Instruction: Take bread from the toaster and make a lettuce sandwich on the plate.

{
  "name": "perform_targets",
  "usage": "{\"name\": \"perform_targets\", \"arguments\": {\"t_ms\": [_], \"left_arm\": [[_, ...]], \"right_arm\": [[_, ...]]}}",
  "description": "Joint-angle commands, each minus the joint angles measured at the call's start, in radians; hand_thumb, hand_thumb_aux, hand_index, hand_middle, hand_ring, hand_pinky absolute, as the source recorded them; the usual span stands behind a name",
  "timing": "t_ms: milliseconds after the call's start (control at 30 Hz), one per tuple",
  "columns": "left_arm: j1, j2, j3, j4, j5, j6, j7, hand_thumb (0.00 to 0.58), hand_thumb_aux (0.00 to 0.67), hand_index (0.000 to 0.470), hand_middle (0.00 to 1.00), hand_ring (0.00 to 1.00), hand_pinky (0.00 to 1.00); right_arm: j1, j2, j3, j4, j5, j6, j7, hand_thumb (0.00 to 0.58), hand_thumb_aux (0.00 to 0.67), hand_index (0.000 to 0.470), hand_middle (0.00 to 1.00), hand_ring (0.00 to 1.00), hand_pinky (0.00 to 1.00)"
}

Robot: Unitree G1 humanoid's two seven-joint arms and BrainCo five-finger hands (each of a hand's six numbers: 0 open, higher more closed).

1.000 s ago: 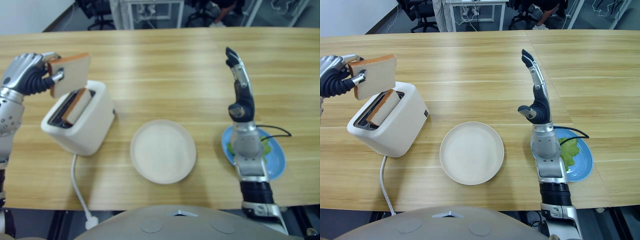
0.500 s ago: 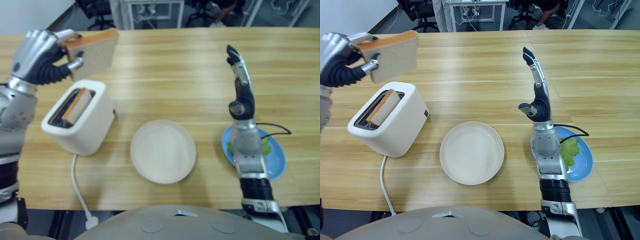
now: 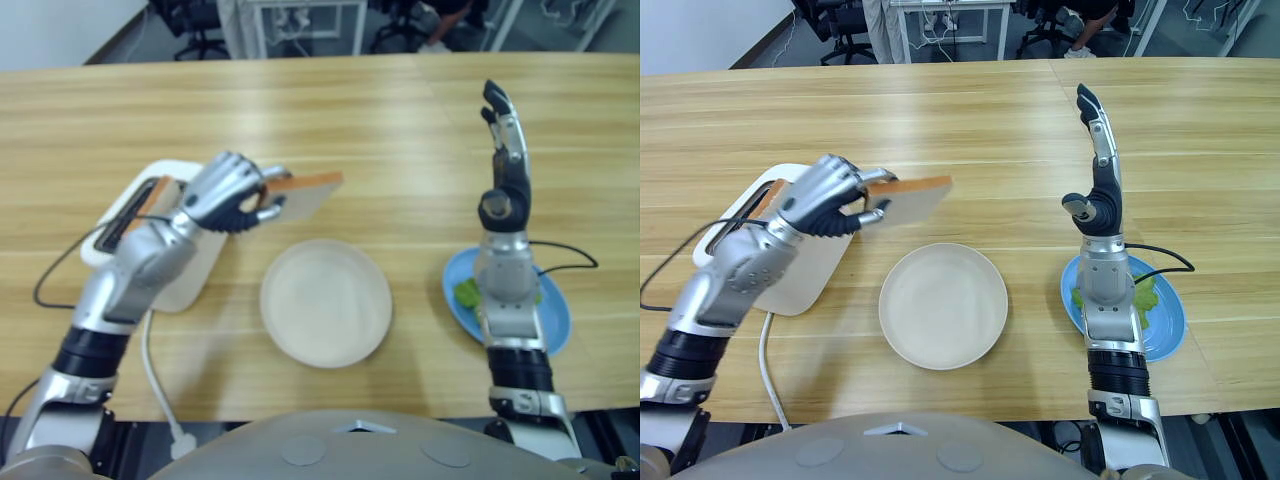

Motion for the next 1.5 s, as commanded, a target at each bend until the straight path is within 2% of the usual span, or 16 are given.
{"name": "perform_targets", "arguments": {"t_ms": [33, 467, 700, 733, 767, 800, 1167, 1367, 1500], "left_arm": [[0.011, -0.006, -0.066, 0.065, 0.137, -0.053, 0.094, 0.58, 0.67, 0.46, 1.0, 1.0, 1.0], [0.081, -0.029, -0.25, 0.158, 0.359, -0.069, 0.253, 0.58, 0.67, 0.46, 1.0, 1.0, 1.0], [0.119, -0.025, -0.33, 0.2, 0.31, -0.102, 0.185, 0.58, 0.67, 0.46, 0.98, 0.98, 0.98], [0.123, -0.022, -0.342, 0.208, 0.305, -0.102, 0.161, 0.524, 0.462, 0.317, 0.12, 0.12, 0.12], [0.125, -0.019, -0.35, 0.213, 0.308, -0.099, 0.148, 0.524, 0.462, 0.317, 0.12, 0.12, 0.12], [0.124, -0.013, -0.361, 0.225, 0.315, -0.102, 0.139, 0.0, 0.0, 0.0, 0.0, 0.0, 0.0], [0.116, 0.035, -0.392, 0.253, 0.335, -0.053, 0.033, 0.0, 0.0, 0.0, 0.0, 0.0, 0.0], [0.11, 0.047, -0.318, 0.163, 0.27, -0.032, 0.048, 0.0, 0.0, 0.0, 0.0, 0.0, 0.0], [0.102, 0.01, -0.187, 0.036, 0.117, -0.008, 0.083, 0.0, 0.0, 0.0, 0.0, 0.0, 0.0]], "right_arm": [[-0.006, 0.001, 0.015, 0.006, 0.003, -0.007, 0.012, 0.0, 0.0, 0.0, 0.0, 0.0, 0.0], [0.028, -0.004, 0.014, -0.047, 0.016, 0.01, 0.034, 0.0, 0.0, 0.0, 0.0, 0.0, 0.0], [0.043, -0.011, 0.001, -0.074, 0.027, 0.025, 0.047, 0.0, 0.0, 0.0, 0.0, 0.0, 0.0], [0.044, -0.011, 0.001, -0.077, 0.027, 0.027, 0.048, 0.0, 0.0, 0.0, 0.0, 0.0, 0.0], [0.046, -0.011, 0.001, -0.081, 0.027, 0.029, 0.049, 0.0, 0.0, 0.0, 0.0, 0.0, 0.0], [0.047, -0.011, 0.001, -0.084, 0.027, 0.031, 0.05, 0.0, 0.0, 0.0, 0.0, 0.0, 0.0], [0.054, -0.02, -0.006, -0.104, 0.033, 0.043, 0.062, 0.0, 0.0, 0.0, 0.0, 0.0, 0.0], [0.063, -0.035, -0.022, -0.115, 0.032, 0.051, 0.065, 0.0, 0.0, 0.0, 0.0, 0.0, 0.0], [0.09, -0.087, -0.08, -0.104, 0.024, 0.055, 0.065, 0.0, 0.0, 0.0, 0.0, 0.0, 0.0]]}}
